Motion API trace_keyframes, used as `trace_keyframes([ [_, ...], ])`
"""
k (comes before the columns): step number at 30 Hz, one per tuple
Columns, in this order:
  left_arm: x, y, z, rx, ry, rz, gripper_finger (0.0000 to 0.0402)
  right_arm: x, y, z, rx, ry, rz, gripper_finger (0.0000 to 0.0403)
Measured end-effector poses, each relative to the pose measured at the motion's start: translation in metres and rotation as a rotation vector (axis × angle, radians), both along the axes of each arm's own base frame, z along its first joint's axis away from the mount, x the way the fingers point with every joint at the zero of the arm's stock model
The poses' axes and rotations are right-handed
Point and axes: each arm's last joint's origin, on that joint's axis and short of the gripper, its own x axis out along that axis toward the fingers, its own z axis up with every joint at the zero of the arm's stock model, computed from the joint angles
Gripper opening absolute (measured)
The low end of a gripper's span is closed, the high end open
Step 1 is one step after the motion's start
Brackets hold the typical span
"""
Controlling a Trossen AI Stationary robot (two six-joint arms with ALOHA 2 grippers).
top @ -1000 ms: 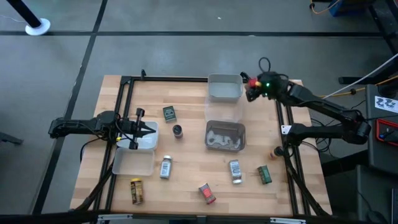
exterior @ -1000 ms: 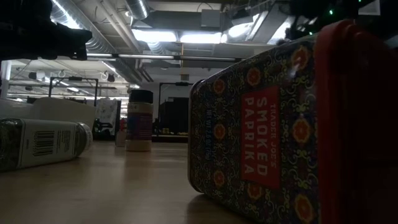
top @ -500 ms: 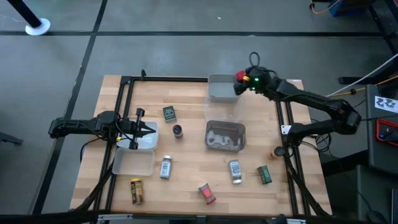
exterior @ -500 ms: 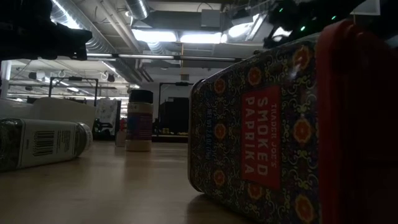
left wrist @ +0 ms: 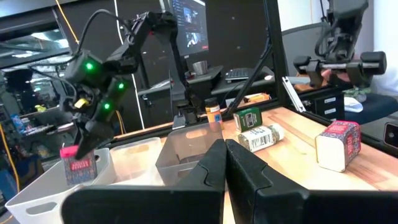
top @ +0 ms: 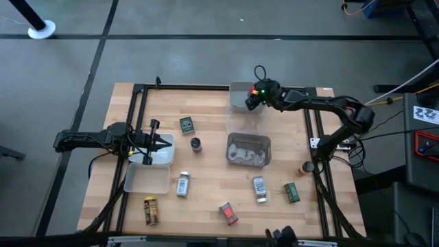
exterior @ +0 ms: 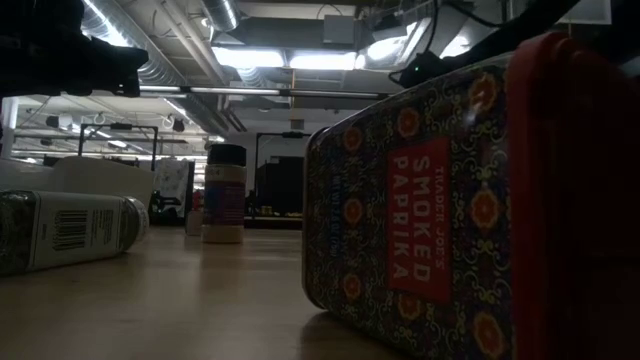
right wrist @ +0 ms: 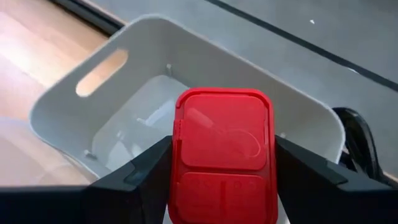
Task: Sort spices by type
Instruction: Put the top red seasoning can into the gray bin, then put the purple seasoning bottle into the top transparent bin
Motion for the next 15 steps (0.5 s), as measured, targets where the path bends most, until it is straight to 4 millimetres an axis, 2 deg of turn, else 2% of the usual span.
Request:
trace_keyframes([
  [15,-0.0001,0.0,0.0001,0.0,-0.001,0.0,0.0,0.0017,-0.0004,-0.0047,0.008,0.012,0.002,0.027],
])
